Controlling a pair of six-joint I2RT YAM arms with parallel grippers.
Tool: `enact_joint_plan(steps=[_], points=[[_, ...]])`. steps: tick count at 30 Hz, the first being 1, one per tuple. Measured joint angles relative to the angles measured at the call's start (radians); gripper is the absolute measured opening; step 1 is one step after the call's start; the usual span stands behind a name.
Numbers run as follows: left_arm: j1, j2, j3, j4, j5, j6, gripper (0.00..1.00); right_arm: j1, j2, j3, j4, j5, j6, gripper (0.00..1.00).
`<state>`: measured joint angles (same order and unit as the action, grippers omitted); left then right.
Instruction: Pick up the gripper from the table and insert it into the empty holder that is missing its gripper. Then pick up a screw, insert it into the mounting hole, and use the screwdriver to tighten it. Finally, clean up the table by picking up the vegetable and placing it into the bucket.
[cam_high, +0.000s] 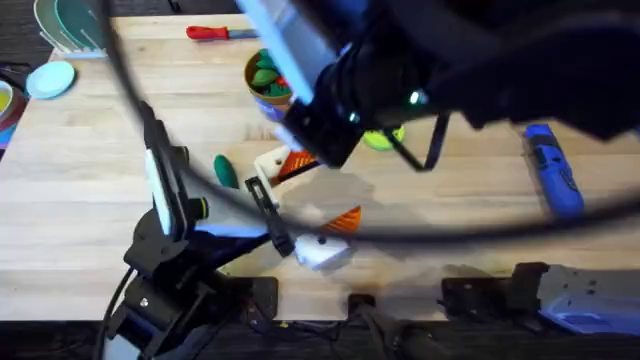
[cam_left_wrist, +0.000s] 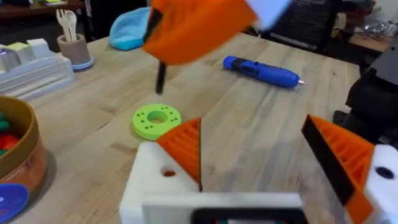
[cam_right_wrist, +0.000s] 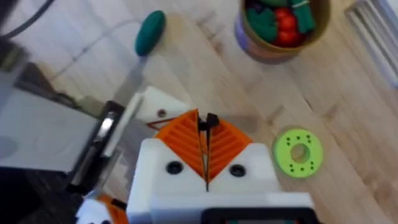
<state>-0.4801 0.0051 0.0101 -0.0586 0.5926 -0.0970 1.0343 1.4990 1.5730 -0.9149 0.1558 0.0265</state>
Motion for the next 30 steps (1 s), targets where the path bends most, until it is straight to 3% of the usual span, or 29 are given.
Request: enact_joint_plan(steps=[5, 30], points=[[0.0, 0.0, 0.0, 0.0, 0.003, 0.015, 0.993, 0.049, 0.004, 0.0, 0.001, -0.003, 0.017, 0.006], [0.0, 0.0, 0.0, 0.0, 0.01, 0.022, 0.994, 0.05, 0.105, 0.0, 0.001, -0.074, 0.057, 0.006]])
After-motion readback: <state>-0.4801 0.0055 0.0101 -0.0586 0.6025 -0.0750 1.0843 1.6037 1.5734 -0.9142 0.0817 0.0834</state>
